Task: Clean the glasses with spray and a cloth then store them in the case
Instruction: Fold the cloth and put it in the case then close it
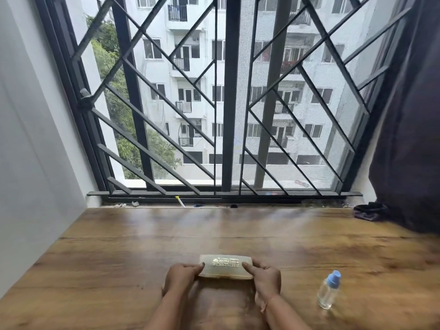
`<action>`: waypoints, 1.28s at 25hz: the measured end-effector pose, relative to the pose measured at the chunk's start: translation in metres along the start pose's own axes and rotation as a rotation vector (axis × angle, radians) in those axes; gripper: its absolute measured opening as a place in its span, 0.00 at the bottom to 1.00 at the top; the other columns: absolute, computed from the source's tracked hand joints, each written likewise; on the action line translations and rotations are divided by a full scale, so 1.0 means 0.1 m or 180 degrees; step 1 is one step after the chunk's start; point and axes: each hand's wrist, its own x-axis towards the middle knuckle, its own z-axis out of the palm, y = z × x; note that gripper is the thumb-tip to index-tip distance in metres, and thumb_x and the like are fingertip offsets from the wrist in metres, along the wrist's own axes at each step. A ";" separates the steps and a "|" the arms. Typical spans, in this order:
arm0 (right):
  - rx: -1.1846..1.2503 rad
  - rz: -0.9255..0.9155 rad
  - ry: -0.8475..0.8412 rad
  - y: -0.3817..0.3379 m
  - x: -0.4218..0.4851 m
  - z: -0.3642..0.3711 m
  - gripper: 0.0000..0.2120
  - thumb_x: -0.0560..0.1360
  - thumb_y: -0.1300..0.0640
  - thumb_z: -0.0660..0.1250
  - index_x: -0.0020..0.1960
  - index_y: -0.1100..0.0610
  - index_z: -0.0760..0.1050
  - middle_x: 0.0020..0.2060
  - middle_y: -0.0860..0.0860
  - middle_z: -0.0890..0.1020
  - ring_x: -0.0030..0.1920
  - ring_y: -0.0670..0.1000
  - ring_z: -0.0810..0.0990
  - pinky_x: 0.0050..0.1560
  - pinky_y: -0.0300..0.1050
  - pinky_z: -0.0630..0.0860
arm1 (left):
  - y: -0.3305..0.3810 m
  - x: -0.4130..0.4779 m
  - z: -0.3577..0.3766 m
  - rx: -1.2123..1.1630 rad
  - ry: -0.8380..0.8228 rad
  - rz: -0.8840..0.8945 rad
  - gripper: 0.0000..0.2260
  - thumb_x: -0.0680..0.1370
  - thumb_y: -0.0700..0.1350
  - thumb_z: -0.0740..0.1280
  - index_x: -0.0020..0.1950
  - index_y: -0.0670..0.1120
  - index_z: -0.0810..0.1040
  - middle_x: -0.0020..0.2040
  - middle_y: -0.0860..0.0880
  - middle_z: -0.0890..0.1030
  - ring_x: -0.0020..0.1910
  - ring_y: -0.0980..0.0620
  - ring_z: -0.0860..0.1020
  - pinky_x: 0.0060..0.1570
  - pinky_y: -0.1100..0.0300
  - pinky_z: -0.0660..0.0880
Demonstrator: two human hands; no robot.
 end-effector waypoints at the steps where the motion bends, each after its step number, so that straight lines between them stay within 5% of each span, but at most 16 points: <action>1: 0.0093 0.0155 -0.0019 -0.03 -0.01 0.00 0.20 0.61 0.75 0.74 0.52 0.73 0.76 0.34 0.54 0.82 0.34 0.51 0.78 0.33 0.33 0.77 | -0.01 0.03 0.01 0.0008 -0.0019 -0.0034 0.08 0.59 0.60 0.74 0.25 0.58 0.81 0.38 0.55 0.84 0.47 0.50 0.81 0.59 0.51 0.71; 7: -0.0106 0.0123 -0.0004 -0.12 -0.11 -0.01 0.16 0.59 0.77 0.73 0.45 0.67 0.79 0.24 0.43 0.80 0.26 0.41 0.78 0.29 0.29 0.75 | 0.09 -0.09 0.04 -0.0160 0.0271 -0.0258 0.10 0.62 0.53 0.77 0.24 0.54 0.79 0.37 0.52 0.84 0.45 0.49 0.80 0.58 0.53 0.71; 10: -0.0237 0.0154 0.0127 -0.16 -0.14 0.01 0.16 0.58 0.76 0.75 0.44 0.64 0.80 0.23 0.42 0.79 0.31 0.46 0.78 0.32 0.33 0.76 | 0.10 -0.11 0.05 -0.0186 0.0263 -0.0360 0.08 0.61 0.54 0.77 0.27 0.53 0.80 0.37 0.52 0.83 0.45 0.48 0.79 0.57 0.55 0.70; 14: -0.0494 0.0192 0.0185 -0.19 -0.17 0.01 0.18 0.56 0.73 0.77 0.45 0.64 0.83 0.25 0.46 0.81 0.38 0.51 0.80 0.48 0.47 0.78 | -0.05 0.11 0.12 -0.0385 0.0352 -0.0369 0.08 0.51 0.55 0.75 0.27 0.61 0.81 0.31 0.53 0.83 0.40 0.48 0.82 0.54 0.49 0.76; 19: -0.0751 0.0083 0.0325 -0.26 -0.24 0.00 0.15 0.61 0.68 0.77 0.47 0.63 0.82 0.39 0.58 0.85 0.40 0.48 0.78 0.32 0.29 0.71 | -0.08 0.17 0.10 -0.0333 0.0226 -0.0308 0.12 0.50 0.55 0.77 0.28 0.52 0.82 0.33 0.50 0.84 0.40 0.47 0.82 0.53 0.50 0.76; 23: -0.1220 -0.0148 0.0387 -0.33 -0.23 0.03 0.11 0.61 0.60 0.79 0.42 0.61 0.84 0.40 0.58 0.85 0.38 0.49 0.78 0.39 0.37 0.68 | 0.03 -0.10 -0.01 -0.0150 0.0134 -0.0213 0.14 0.53 0.53 0.78 0.27 0.44 0.81 0.32 0.47 0.84 0.40 0.47 0.82 0.49 0.55 0.75; 27: -0.1442 -0.0144 0.0412 -0.41 -0.17 0.12 0.11 0.61 0.58 0.79 0.41 0.61 0.84 0.38 0.59 0.85 0.37 0.52 0.77 0.39 0.38 0.68 | 0.02 -0.18 -0.05 0.0069 0.0012 -0.0008 0.16 0.50 0.57 0.76 0.29 0.47 0.82 0.30 0.52 0.83 0.41 0.50 0.82 0.50 0.57 0.76; 29: -0.1391 -0.0136 0.0435 -0.41 -0.15 0.15 0.12 0.60 0.58 0.79 0.41 0.61 0.84 0.38 0.60 0.85 0.37 0.52 0.78 0.39 0.39 0.68 | 0.04 -0.26 -0.05 0.0159 0.0046 0.0268 0.14 0.56 0.53 0.78 0.39 0.54 0.83 0.39 0.51 0.84 0.47 0.51 0.81 0.51 0.60 0.73; 31: -0.1390 -0.0152 0.0423 -0.40 -0.16 0.15 0.12 0.60 0.58 0.79 0.41 0.61 0.83 0.39 0.59 0.85 0.38 0.52 0.79 0.39 0.38 0.67 | 0.03 -0.24 -0.02 0.0205 0.0070 0.0635 0.28 0.62 0.45 0.78 0.61 0.51 0.77 0.53 0.47 0.82 0.52 0.52 0.79 0.49 0.65 0.70; 32: -0.1384 -0.0160 0.0411 -0.39 -0.15 0.14 0.11 0.61 0.59 0.79 0.42 0.61 0.83 0.40 0.59 0.85 0.40 0.52 0.79 0.40 0.38 0.67 | 0.05 -0.25 -0.01 0.0267 0.0036 0.0802 0.30 0.64 0.41 0.77 0.64 0.49 0.74 0.58 0.46 0.80 0.54 0.53 0.78 0.48 0.68 0.69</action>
